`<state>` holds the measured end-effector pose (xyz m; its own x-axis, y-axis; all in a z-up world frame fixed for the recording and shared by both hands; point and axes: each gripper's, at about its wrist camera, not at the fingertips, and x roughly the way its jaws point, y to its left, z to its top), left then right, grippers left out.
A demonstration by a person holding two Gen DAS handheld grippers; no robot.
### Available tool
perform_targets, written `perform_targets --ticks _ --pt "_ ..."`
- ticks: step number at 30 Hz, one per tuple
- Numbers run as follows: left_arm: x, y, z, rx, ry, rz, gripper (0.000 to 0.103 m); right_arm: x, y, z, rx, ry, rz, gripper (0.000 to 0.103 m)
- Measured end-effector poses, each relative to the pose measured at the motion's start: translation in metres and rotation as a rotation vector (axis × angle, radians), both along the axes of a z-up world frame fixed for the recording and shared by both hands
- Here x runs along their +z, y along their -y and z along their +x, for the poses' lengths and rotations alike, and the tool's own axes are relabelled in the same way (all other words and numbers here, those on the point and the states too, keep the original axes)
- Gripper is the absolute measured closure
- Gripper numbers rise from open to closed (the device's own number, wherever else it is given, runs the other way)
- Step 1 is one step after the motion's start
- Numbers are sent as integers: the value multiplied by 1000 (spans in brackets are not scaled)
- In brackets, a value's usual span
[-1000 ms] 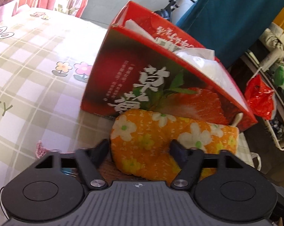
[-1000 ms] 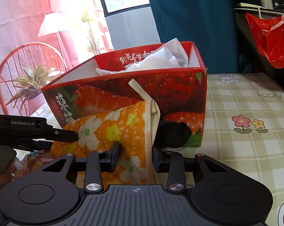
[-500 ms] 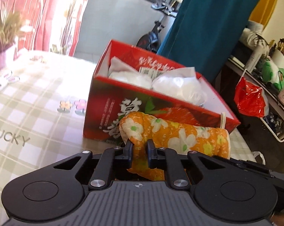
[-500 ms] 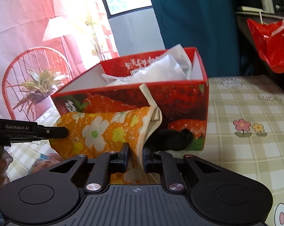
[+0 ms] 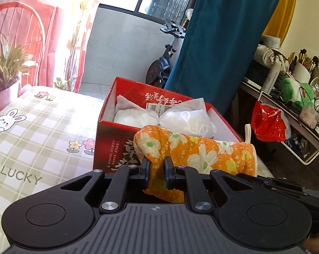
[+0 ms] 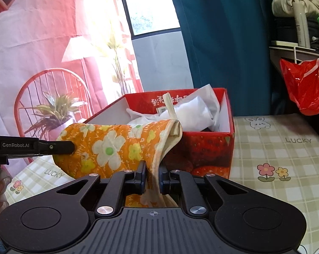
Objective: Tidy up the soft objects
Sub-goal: 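Lift the orange floral bundle with the right tool over the red box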
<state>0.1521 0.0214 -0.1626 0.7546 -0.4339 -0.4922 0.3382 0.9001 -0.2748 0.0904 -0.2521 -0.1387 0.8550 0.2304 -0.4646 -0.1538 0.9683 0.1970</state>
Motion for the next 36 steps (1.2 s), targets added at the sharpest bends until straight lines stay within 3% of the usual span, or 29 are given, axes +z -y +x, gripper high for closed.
perform_targets --ticks 12,17,20,23,31,36 --pt "4 -3 -4 0 25 11 89 4 -2 -3 10 20 -7 92" --pt "27 1 2 -39 103 51 89 16 0 1 25 63 -27 92" --pt "45 6 13 -61 163 71 89 31 0 12 40 101 -66 92" --pt "53 6 33 -57 160 40 89 45 -1 26 45 146 -111 92" --pt "64 17 72 -10 220 36 89 63 -5 77 44 187 -140 92" --pt "63 28 90 43 270 78 89 66 -13 98 37 241 -160 92"
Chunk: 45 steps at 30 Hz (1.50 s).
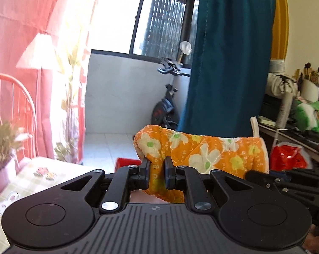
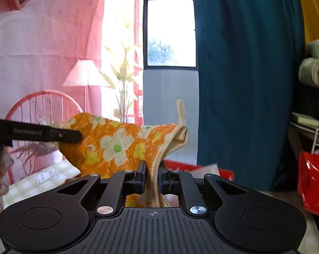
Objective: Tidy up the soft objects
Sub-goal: 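Lift the orange floral bundle with the right tool over the red box, then open the right tool to release the orange bundle into the box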
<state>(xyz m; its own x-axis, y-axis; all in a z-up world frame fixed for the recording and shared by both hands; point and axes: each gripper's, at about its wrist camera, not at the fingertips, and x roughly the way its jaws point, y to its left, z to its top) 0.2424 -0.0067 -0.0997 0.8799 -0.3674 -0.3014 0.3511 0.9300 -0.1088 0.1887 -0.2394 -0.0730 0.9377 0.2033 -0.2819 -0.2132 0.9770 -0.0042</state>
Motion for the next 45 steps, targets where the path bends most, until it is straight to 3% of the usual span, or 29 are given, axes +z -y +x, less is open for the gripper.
perform_targets --ticks 6,13,20,24,26,28,38,40,45 --pt "-7 4 12 5 -4 4 89 -9 -8 14 -26 15 -38 92" --pt "-35 4 25 -8 -139 37 88 -35 -7 31 -38 -100 -5 92" --pt "-50 0 29 -31 -204 50 88 -56 1 42 -75 -210 80 92" --pt "-54 -1 28 -41 -227 63 84 -62 3 41 -105 -229 76 84" --pt "-55 -1 31 -45 -231 81 75 -63 3 40 -148 -224 46 78" --pt "-56 -2 30 -41 -231 87 54 -63 6 39 -164 -221 38 75" --pt "-51 -3 23 -39 -228 89 24 -61 9 22 -190 -184 -12 53" --pt "-49 -3 20 -38 -227 90 8 -59 7 18 -190 -177 -23 41" --pt "-46 -6 13 -35 -247 69 0 -53 4 8 -193 -150 -40 11"
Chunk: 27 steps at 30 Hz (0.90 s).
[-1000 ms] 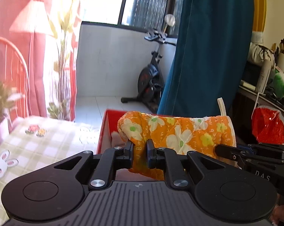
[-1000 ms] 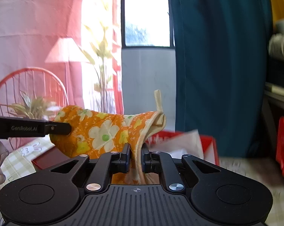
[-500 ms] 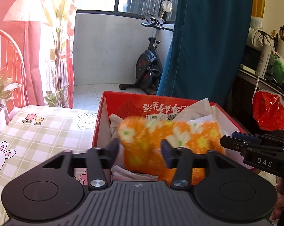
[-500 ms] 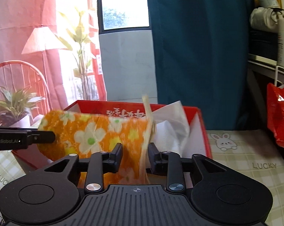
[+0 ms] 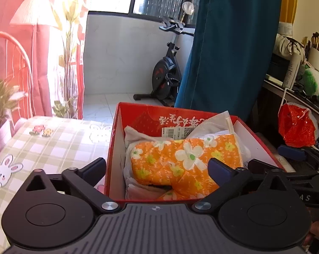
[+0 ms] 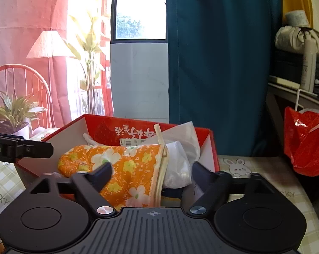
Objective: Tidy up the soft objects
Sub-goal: 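Open the right tool to release the orange bundle into the box, then lower the right tool to the panda-printed bread packet and grasp it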
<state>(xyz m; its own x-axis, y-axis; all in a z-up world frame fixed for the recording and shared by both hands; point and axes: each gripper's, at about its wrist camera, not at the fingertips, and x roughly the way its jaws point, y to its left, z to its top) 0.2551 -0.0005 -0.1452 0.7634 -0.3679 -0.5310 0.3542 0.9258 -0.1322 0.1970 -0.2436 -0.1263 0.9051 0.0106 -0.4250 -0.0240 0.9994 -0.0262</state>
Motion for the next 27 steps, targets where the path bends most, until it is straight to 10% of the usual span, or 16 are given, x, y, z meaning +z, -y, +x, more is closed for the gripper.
perform_targets --ticks 27 --pt "1 -12 -87 35 -22 117 0 3 5 -80 -48 9 77 0"
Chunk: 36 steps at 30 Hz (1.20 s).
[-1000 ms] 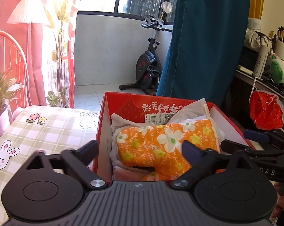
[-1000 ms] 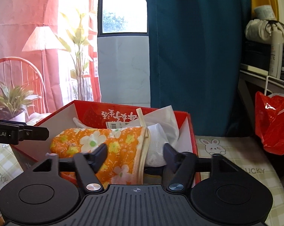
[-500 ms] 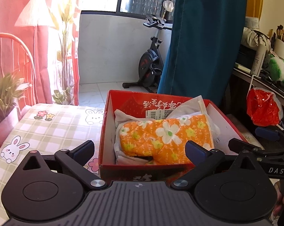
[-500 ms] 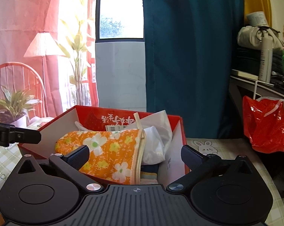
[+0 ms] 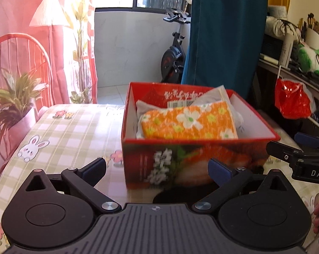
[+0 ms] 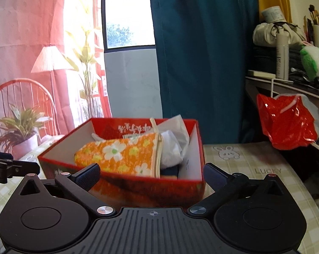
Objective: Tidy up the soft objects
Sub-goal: 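Lower the right tool to the panda-printed bread packet and grasp it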
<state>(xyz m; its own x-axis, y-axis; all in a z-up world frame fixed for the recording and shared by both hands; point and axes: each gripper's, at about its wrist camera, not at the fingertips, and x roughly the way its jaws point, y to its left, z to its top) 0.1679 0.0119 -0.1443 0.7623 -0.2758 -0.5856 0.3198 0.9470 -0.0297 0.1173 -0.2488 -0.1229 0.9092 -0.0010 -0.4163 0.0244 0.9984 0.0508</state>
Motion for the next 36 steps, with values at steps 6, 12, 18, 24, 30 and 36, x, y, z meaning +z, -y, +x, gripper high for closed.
perform_targets --ticks 6,12,18,24,30,36 --pt "-9 -8 -10 20 -28 -9 0 -17 1 -13 3 -34 20 0" --pt "-23 -10 -29 54 -48 31 0 -31 0 -29 10 -61 22 1" --pt "-45 -27 -48 79 -118 23 3 -51 -8 -38 109 -181 72 1" --pt "-54 -49 -53 85 -186 -44 15 -55 -34 -43 159 -216 -2 0" --pt "-75 -62 -47 89 -289 -155 49 -61 -46 -42 220 -258 -19 4" --pt "-77 -55 -46 55 -302 -184 51 -64 -54 -43 297 -287 -16 21"
